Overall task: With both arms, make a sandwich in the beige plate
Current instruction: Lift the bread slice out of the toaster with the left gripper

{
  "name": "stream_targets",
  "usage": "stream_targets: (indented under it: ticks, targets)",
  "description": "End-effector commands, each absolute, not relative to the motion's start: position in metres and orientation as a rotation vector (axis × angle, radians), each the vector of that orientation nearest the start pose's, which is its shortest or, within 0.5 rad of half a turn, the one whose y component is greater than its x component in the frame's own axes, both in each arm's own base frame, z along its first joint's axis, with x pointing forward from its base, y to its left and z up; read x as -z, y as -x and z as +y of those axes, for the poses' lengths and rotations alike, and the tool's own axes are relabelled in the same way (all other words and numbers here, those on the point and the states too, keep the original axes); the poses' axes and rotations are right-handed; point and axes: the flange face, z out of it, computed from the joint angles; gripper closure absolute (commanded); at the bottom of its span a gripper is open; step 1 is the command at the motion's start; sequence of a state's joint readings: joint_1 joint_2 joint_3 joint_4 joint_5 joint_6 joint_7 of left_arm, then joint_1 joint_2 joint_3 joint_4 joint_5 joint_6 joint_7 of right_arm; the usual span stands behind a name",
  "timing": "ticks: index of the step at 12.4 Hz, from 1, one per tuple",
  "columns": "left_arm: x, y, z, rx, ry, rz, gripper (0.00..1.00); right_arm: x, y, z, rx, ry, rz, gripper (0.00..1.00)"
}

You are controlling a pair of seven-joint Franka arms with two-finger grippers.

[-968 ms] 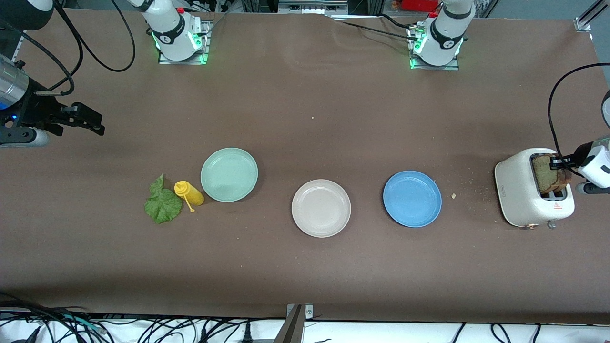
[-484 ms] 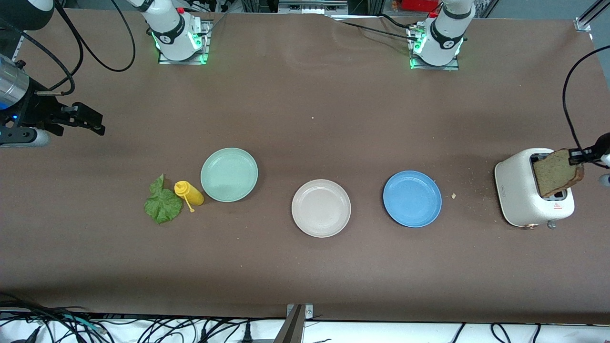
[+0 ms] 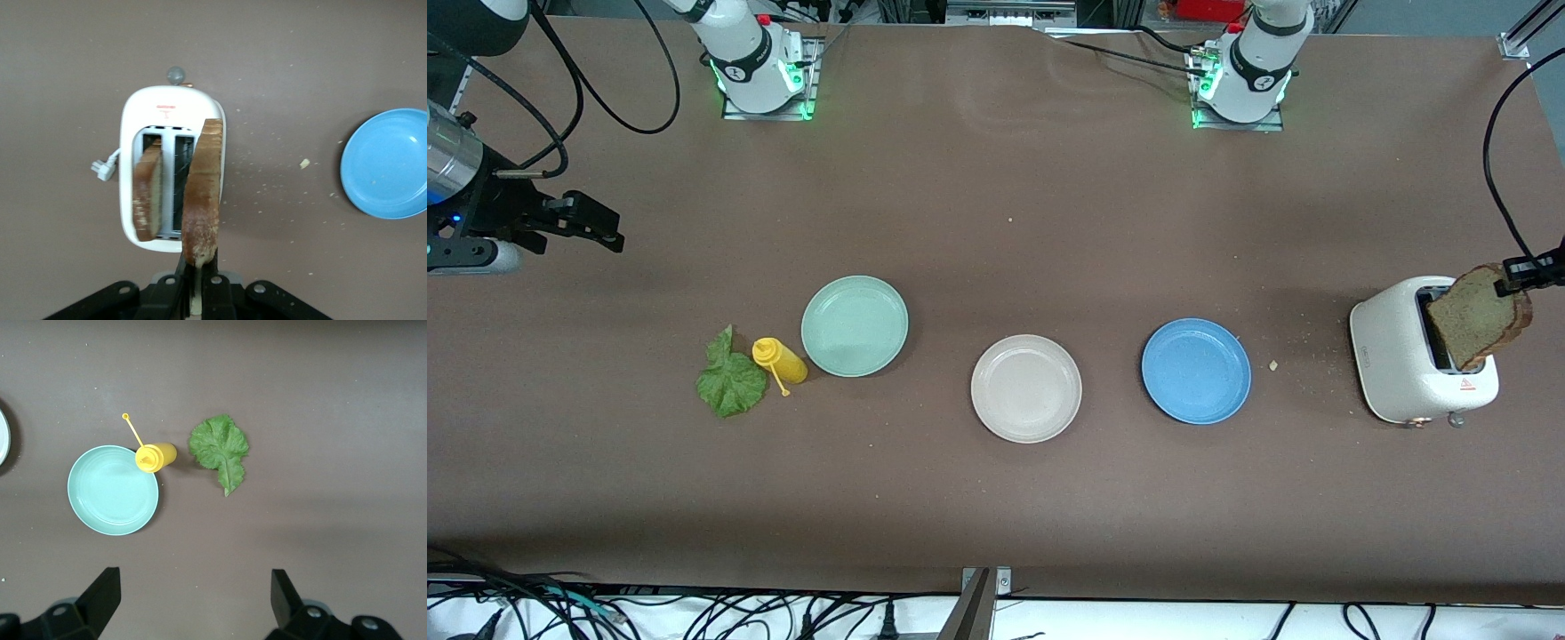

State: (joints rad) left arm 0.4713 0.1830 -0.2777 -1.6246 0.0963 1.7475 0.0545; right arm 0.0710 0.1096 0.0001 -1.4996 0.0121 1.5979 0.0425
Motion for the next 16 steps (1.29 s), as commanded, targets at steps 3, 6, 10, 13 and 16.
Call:
stream_targets:
  ticks: [3,6,10,13,16]
  targets:
    - [-0.517,-0.608,0.064,-0.083,3.108,-0.378,1.0,-0.601,-0.588,0.046,-0.012,3.111,-0.035,0.0]
    - [-0.515,-0.612,0.022,-0.087,3.102,-0.491,1.0,-0.601,-0.588,0.047,-0.015,3.111,-0.032,0.0]
    - [-0.506,-0.615,-0.02,-0.114,3.09,-0.62,1.0,-0.602,-0.588,0.048,-0.013,3.111,-0.03,0.0]
    - [-0.504,-0.623,-0.046,-0.114,3.089,-0.703,1.0,-0.601,-0.588,0.048,-0.015,3.111,-0.03,0.0]
    - [-0.486,-0.628,-0.08,-0.178,3.108,-0.768,1.0,-0.602,-0.588,0.05,-0.013,3.111,-0.035,0.0]
